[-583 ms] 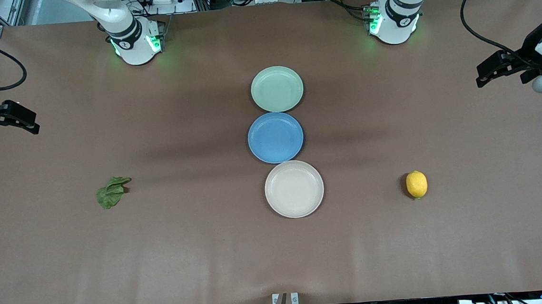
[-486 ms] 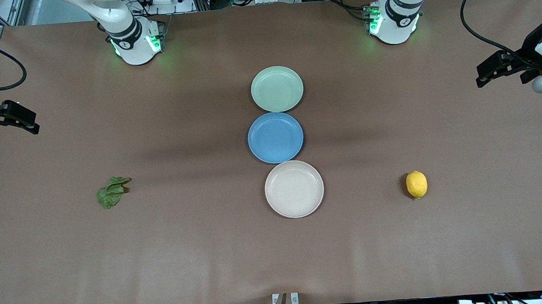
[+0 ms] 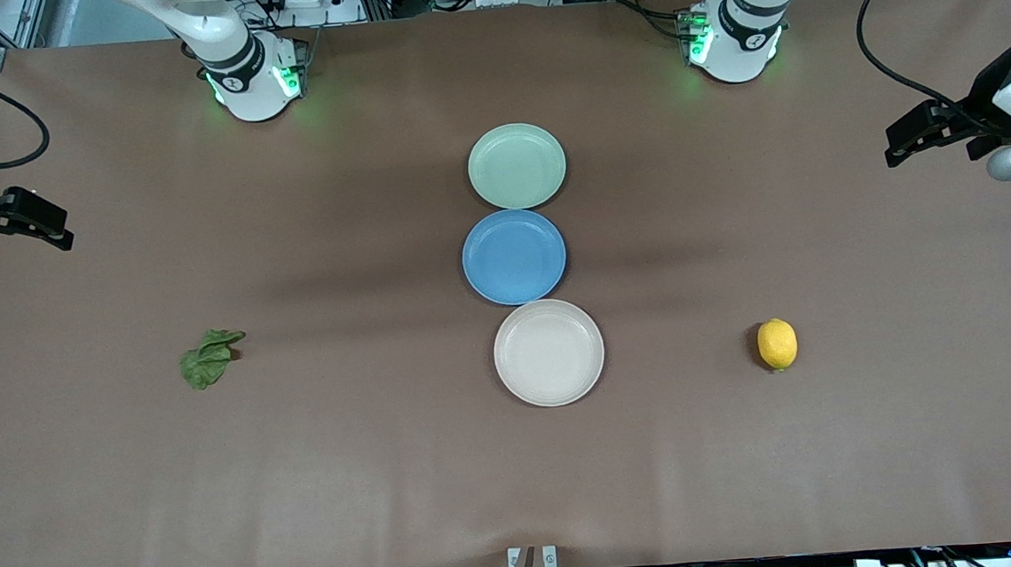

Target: Place lemon and lettuce in plates

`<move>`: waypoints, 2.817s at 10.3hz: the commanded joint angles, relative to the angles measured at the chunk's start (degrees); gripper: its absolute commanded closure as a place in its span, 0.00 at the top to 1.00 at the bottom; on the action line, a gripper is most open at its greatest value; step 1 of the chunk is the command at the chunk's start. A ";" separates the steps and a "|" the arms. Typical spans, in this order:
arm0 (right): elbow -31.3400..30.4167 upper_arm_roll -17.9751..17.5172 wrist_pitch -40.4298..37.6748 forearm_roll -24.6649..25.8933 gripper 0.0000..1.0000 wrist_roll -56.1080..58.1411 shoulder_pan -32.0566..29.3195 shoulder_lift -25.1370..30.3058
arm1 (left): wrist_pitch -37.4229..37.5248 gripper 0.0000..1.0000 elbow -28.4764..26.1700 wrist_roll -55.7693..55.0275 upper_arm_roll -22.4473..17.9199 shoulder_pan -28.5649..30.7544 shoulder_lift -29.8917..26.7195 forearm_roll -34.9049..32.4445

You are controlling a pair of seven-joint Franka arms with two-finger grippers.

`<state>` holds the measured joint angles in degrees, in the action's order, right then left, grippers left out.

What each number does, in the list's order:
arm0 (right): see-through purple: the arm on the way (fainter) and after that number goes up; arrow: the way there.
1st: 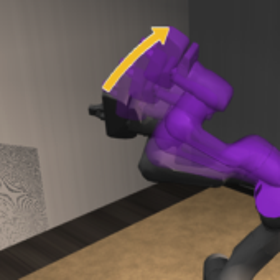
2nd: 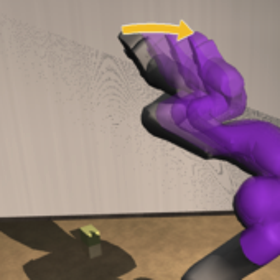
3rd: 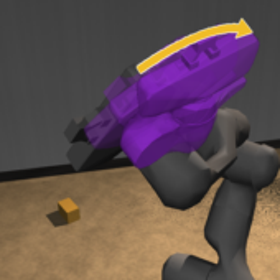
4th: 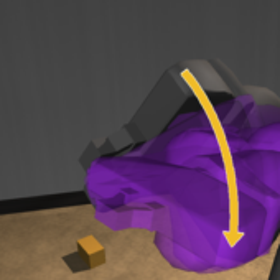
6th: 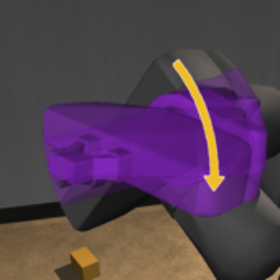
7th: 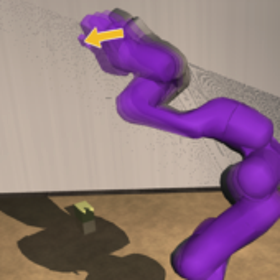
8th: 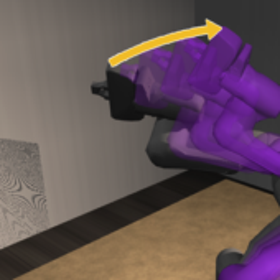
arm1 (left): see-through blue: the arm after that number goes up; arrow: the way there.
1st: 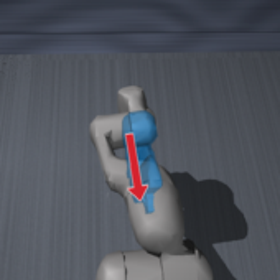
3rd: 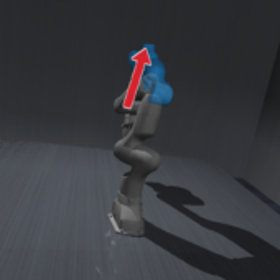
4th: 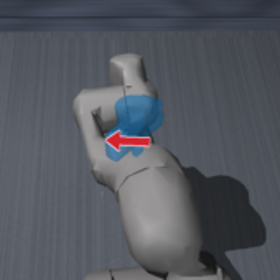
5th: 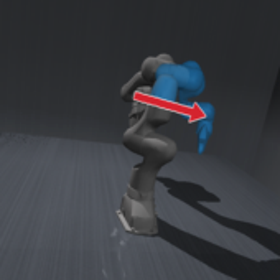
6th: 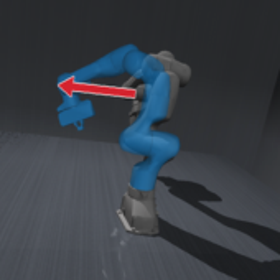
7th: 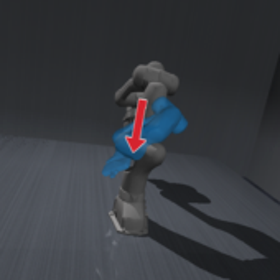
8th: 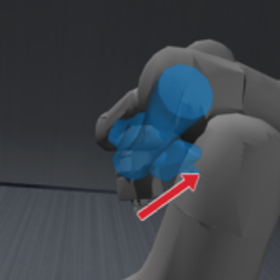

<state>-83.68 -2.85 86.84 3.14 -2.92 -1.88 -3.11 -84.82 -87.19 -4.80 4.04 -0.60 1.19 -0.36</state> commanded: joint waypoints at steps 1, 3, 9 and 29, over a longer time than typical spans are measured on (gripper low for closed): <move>-0.17 0.30 -0.62 -1.03 1.00 0.19 -0.40 0.83 | 0.62 1.00 0.27 -0.92 0.00 -0.19 0.22 -0.08; -0.43 0.57 0.17 -1.21 1.00 0.63 -0.84 0.30 | 0.62 1.00 0.01 -0.92 0.00 0.25 0.74 -0.08; -11.55 0.57 11.03 -5.42 1.00 0.89 -4.45 -1.55 | 0.71 1.00 -1.22 -1.08 0.00 0.16 2.15 -0.08; -38.14 0.66 71.89 -5.78 1.00 0.11 -6.03 -26.59 | -3.50 0.74 -3.24 -7.77 0.97 -3.27 9.62 -0.17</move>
<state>-122.54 -1.78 157.64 -1.34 -2.90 -7.75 -28.70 -87.39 -90.54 -11.58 4.98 -3.62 10.21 -0.36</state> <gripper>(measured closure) 0.000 0.247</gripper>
